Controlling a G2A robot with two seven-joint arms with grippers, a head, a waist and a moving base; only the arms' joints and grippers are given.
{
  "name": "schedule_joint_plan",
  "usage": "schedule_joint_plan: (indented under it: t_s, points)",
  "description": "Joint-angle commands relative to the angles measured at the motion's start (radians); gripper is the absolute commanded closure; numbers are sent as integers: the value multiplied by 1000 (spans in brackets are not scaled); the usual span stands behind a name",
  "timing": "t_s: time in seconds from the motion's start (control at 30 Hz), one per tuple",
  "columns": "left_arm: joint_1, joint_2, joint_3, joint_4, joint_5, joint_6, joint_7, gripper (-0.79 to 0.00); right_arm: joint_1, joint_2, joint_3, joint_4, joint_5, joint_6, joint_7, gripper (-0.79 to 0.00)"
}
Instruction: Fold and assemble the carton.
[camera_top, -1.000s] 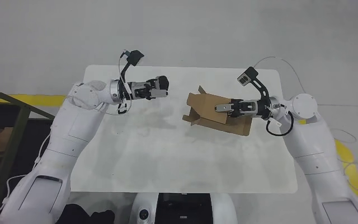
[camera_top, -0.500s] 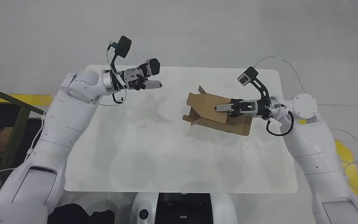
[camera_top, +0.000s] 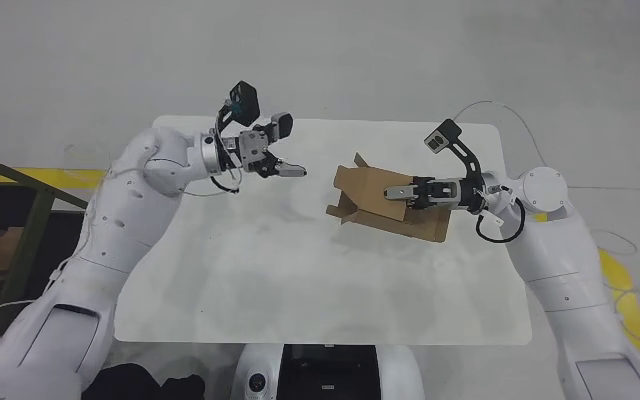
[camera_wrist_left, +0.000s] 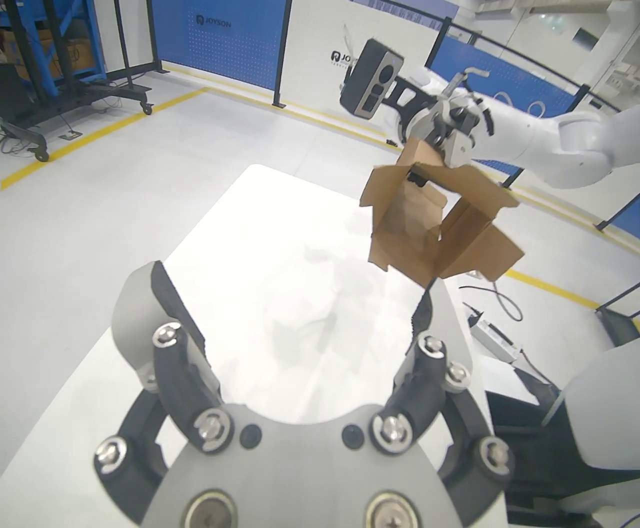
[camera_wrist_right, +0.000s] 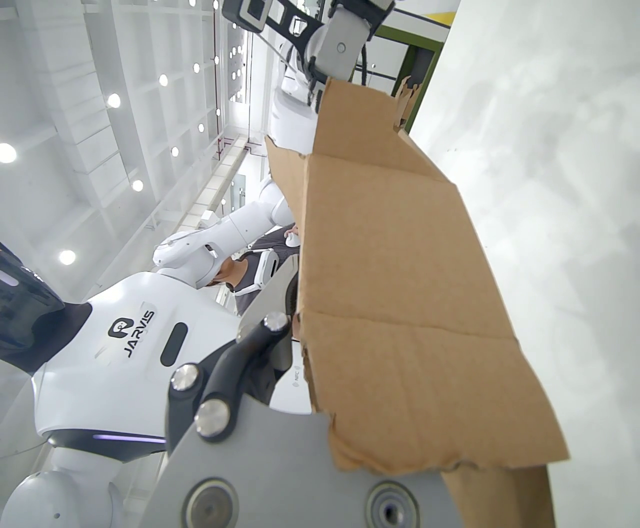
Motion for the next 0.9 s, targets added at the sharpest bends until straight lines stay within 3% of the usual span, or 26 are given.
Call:
schedule_joint_plan:
  t_s: [0.0,0.63,0.87]
  points:
    - [-7,8,26,13,131,0,150,-785,0,0,0,0,0,0,0,0]
    - [1,8,26,8,143,21,147,-785,0,0,0,0,0,0,0,0]
    - [21,4,94,16,213,0,137,-785,-20,6,12,-14,-25,-4,-16,0]
